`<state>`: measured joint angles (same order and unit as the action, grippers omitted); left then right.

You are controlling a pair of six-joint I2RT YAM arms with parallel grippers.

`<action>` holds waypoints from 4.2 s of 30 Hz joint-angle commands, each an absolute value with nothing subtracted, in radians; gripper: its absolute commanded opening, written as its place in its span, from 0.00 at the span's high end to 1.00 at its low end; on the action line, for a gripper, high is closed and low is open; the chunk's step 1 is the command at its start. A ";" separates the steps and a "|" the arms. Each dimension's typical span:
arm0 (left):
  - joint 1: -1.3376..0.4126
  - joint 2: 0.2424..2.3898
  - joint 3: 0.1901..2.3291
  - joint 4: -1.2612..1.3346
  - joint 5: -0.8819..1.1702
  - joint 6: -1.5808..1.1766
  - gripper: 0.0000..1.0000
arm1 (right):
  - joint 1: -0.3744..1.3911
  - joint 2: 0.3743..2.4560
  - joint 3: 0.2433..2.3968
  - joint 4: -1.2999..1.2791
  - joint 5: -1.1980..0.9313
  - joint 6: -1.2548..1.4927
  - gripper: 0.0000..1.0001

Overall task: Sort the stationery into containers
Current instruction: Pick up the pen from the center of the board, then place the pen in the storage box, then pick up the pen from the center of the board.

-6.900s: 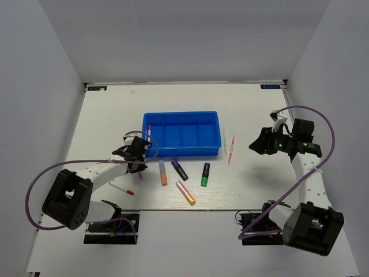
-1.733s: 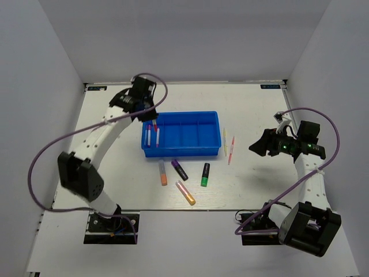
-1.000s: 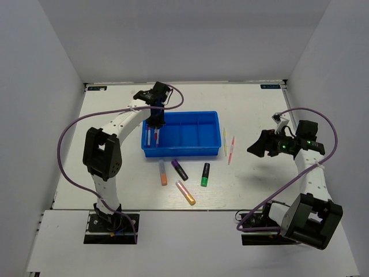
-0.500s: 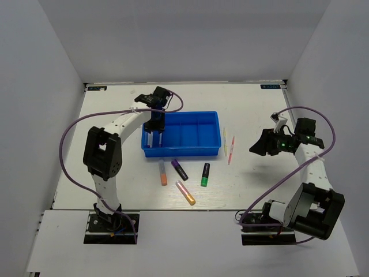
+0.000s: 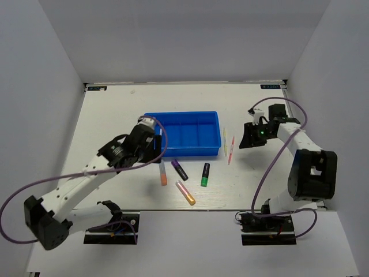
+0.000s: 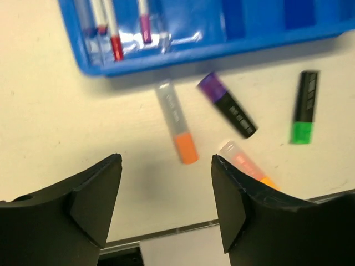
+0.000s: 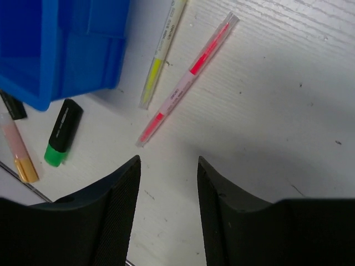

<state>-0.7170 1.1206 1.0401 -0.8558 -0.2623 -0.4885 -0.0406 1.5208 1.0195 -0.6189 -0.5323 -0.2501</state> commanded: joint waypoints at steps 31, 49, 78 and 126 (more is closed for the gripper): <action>-0.767 0.713 0.670 -0.919 -0.322 -0.572 0.20 | 0.279 1.898 1.204 -0.525 0.089 0.095 0.66; -0.765 0.704 0.669 -0.933 -0.322 -0.584 0.20 | 0.180 1.910 1.189 -0.574 -0.063 0.120 1.00; -0.769 0.804 0.660 -0.897 -0.337 -0.678 0.20 | 0.578 1.985 1.824 -0.396 -0.364 0.313 1.00; -0.772 0.845 0.673 -0.827 -0.284 -0.643 0.58 | 0.424 1.490 1.306 -0.544 0.050 0.183 0.92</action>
<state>-0.7681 0.8513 0.6609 -0.8738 -0.2981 -0.6670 0.5182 1.5311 1.3739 -0.4229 -0.0570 0.2092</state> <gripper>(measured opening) 0.468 0.008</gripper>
